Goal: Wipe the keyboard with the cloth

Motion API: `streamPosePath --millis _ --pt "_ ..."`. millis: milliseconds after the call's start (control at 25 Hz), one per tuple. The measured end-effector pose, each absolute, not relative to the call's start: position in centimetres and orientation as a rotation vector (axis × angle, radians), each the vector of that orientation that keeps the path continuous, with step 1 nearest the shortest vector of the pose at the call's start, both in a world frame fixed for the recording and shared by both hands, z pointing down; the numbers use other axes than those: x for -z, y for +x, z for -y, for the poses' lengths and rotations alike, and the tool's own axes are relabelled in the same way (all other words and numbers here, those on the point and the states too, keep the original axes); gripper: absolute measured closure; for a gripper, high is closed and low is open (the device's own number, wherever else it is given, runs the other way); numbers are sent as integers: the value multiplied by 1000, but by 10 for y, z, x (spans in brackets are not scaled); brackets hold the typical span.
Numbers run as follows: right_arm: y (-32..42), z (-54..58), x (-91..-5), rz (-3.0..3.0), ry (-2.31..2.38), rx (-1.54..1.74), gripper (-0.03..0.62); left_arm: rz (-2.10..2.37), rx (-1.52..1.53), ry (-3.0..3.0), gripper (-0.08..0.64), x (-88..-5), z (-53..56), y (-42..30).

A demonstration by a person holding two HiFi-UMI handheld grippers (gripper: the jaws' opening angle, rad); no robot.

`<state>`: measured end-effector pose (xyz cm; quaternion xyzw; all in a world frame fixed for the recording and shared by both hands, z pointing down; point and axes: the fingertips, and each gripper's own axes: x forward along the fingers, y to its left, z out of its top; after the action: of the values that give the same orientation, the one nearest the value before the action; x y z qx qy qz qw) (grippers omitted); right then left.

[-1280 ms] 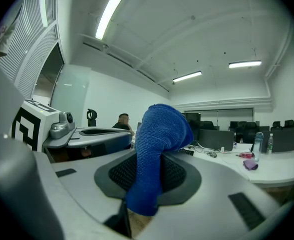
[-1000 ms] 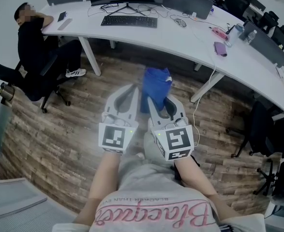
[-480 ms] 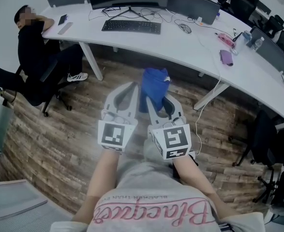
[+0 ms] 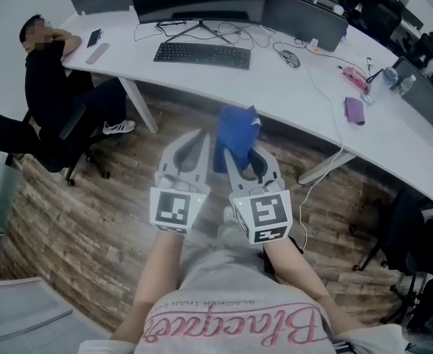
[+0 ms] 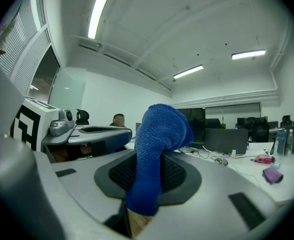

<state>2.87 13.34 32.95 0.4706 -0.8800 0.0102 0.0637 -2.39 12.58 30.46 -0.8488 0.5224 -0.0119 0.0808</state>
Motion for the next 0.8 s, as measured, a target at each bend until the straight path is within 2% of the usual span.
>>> streamPosePath --millis 800 --pt "62 25 -337 2735 1274 -82 499 -1658 96 -2474 554 -308 35 13"
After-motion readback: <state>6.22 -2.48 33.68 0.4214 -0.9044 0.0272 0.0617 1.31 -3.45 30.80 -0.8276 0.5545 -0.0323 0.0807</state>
